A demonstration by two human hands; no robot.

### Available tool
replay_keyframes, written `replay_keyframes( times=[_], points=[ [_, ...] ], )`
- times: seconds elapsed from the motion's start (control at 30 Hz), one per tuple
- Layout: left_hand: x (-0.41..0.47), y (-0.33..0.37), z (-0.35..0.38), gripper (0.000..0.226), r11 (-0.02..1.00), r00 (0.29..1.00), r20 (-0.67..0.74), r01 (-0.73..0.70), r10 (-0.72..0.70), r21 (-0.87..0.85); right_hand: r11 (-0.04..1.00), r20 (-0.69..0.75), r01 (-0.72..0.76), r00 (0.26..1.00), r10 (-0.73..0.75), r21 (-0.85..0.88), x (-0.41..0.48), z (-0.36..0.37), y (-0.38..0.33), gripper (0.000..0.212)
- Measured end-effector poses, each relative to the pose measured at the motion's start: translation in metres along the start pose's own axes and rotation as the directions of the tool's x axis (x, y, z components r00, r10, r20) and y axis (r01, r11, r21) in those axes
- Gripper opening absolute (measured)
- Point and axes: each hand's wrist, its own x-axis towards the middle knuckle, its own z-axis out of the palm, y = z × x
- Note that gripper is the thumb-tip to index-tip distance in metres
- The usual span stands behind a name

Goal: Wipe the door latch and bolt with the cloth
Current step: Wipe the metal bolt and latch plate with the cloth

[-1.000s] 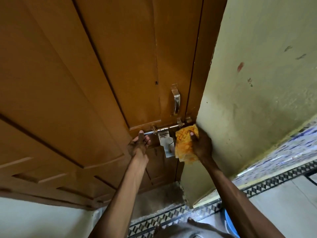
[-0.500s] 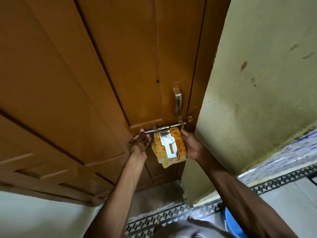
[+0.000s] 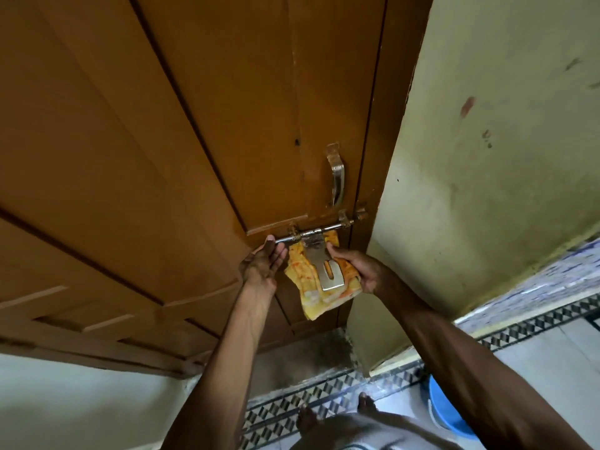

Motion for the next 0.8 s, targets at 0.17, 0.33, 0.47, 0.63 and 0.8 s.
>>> replay_keyframes(
  times=[0.17, 0.33, 0.47, 0.63, 0.8],
  points=[
    [0.004, -0.001, 0.001, 0.037, 1.000, 1.000, 0.009, 0.007, -0.006, -0.017, 0.994, 0.052, 0.078, 0.995, -0.082, 0.075, -0.023, 0.001, 0.025, 0.073],
    [0.004, -0.002, 0.001, 0.011, 1.000, 1.000, -0.004, 0.002, -0.002, -0.027, 0.987, 0.058, 0.102, 0.992, -0.110, 0.127, -0.050, 0.001, 0.046, 0.052],
    [0.003, -0.002, 0.000, 0.012, 1.000, 1.000, -0.011, -0.010, 0.010, -0.026, 0.991, 0.010, 0.132, 0.991, -0.132, 0.027, -0.038, 0.010, 0.018, 0.053],
    [0.001, -0.003, 0.001, 0.035, 1.000, 1.000, -0.008, -0.016, 0.016, 0.021, 0.981, -0.146, 0.094, 0.982, -0.119, -0.171, -0.006, 0.021, -0.021, 0.030],
    [0.003, -0.003, 0.000, 0.036, 1.000, 1.000, 0.003, -0.015, 0.015, 0.003, 0.967, -0.172, 0.148, 0.968, -0.185, -0.206, -0.012, 0.020, -0.005, 0.030]
  ],
)
